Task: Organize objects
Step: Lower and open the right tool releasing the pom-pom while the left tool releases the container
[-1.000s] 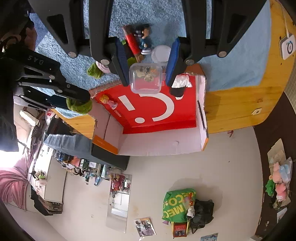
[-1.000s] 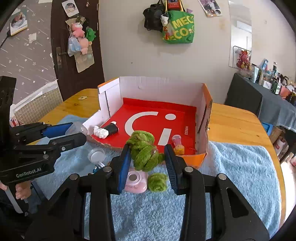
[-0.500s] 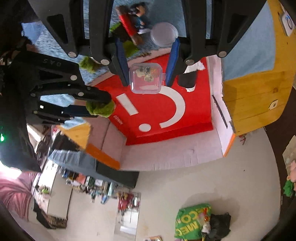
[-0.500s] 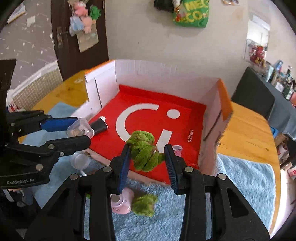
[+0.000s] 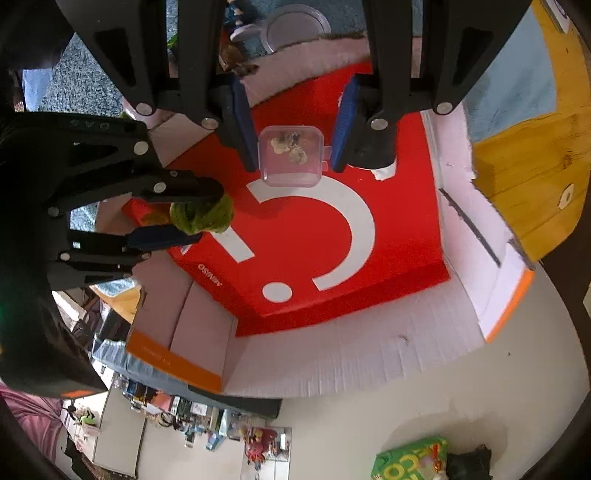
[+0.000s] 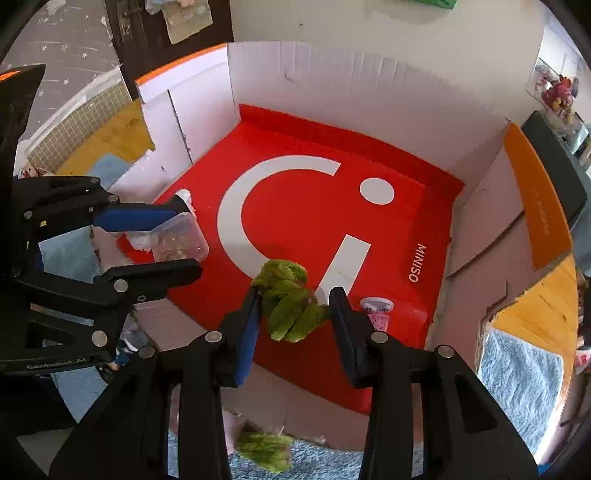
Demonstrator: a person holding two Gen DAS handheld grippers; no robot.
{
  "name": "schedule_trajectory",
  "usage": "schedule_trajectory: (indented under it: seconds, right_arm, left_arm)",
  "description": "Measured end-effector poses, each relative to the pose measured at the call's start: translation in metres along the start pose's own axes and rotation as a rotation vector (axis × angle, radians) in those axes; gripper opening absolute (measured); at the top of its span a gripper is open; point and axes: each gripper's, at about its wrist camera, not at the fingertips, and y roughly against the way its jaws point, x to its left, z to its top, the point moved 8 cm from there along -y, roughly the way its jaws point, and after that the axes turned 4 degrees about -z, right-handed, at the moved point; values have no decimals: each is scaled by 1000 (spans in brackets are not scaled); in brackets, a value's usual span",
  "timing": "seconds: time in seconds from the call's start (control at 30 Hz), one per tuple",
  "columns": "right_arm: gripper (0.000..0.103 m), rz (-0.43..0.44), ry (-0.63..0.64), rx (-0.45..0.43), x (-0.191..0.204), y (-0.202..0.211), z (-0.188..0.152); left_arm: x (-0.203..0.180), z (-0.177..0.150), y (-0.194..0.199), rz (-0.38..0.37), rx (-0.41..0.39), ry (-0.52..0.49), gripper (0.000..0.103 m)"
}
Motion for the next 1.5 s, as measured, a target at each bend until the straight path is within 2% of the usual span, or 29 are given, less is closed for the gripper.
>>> schedule_trajectory:
  seconds: [0.47, 0.73, 0.83, 1.5]
  right_arm:
    - [37, 43, 12, 58, 1, -7, -5]
    - [39, 37, 16, 62, 0, -7, -6]
    - [47, 24, 29, 64, 0, -8, -6]
    - [47, 10, 41, 64, -3, -6, -9]
  left_arm:
    - [-1, -3, -18, -21, 59, -26, 42]
    - [-2, -4, -18, -16, 62, -32, 42]
    - [-2, -4, -18, -16, 64, -32, 41]
    - [0, -4, -17, -25, 62, -28, 43]
